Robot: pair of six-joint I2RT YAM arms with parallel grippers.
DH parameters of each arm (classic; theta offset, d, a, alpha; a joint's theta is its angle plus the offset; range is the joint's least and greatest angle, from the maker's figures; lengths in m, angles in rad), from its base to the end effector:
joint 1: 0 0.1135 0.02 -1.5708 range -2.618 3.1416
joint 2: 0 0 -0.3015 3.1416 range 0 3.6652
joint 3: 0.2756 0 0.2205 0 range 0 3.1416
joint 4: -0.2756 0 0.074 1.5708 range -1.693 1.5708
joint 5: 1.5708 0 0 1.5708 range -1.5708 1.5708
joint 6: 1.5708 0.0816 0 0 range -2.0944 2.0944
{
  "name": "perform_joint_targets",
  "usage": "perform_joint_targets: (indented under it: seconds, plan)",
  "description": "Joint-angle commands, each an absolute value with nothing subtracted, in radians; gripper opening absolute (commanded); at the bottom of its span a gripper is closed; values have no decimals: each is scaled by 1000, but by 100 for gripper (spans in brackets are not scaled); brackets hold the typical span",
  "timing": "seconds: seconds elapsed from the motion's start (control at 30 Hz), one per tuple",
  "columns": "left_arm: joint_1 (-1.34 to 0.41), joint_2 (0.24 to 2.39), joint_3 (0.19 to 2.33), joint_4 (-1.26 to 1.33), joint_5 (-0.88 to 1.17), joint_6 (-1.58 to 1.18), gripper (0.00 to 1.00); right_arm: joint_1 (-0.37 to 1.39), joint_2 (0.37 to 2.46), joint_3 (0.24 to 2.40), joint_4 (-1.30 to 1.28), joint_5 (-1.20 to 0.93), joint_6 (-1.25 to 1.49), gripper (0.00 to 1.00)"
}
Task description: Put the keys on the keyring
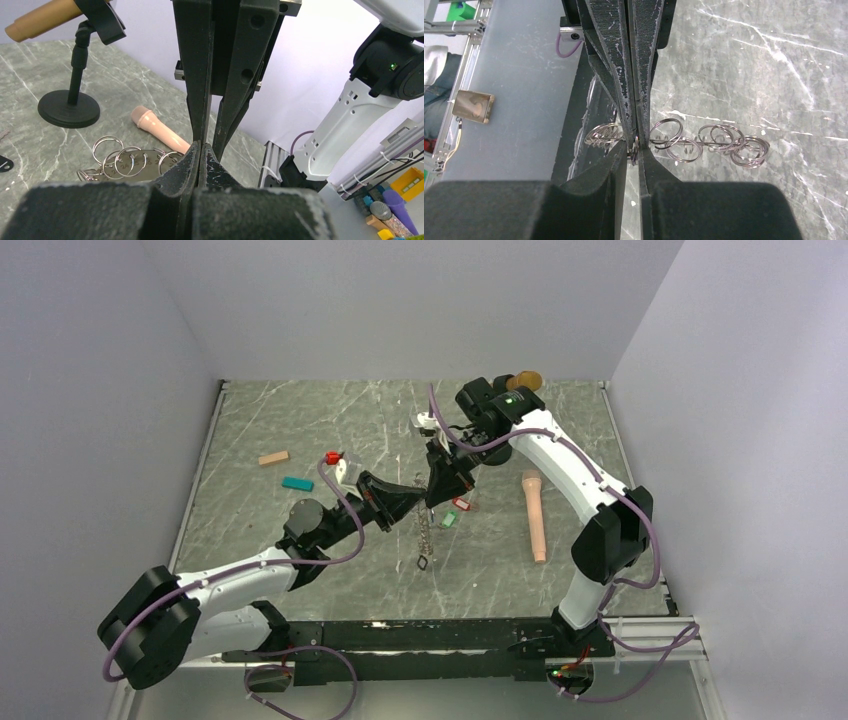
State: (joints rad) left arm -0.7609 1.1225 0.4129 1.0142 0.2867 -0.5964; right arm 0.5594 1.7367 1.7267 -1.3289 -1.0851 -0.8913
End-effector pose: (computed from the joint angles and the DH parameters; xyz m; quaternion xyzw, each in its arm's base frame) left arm 0.1540 -0.1785 0.3382 0.1629 0.5741 -0.5667 0.5681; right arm 0.2230 0.2248 0.3596 -0.6090 0.5969 0.4894 0.1824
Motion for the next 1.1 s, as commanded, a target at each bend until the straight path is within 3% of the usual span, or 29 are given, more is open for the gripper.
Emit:
perform_joint_targets:
  seconds: [0.0, 0.47, 0.73, 1.07]
  plan:
    - [-753, 1116, 428, 1213, 168, -605, 0, 563, 1691, 1720, -1366, -1161, -916, 19]
    - [-751, 1133, 410, 1276, 191, -623, 0, 475, 1677, 1770, -1448, -1246, -998, 33]
    - [-747, 1147, 417, 1299, 233, -630, 0, 441, 1675, 1785, -1457, -1278, -1002, 33]
    - [-736, 1180, 451, 1306, 327, -634, 0, 431, 1607, 1717, -1140, -1288, -717, 35]
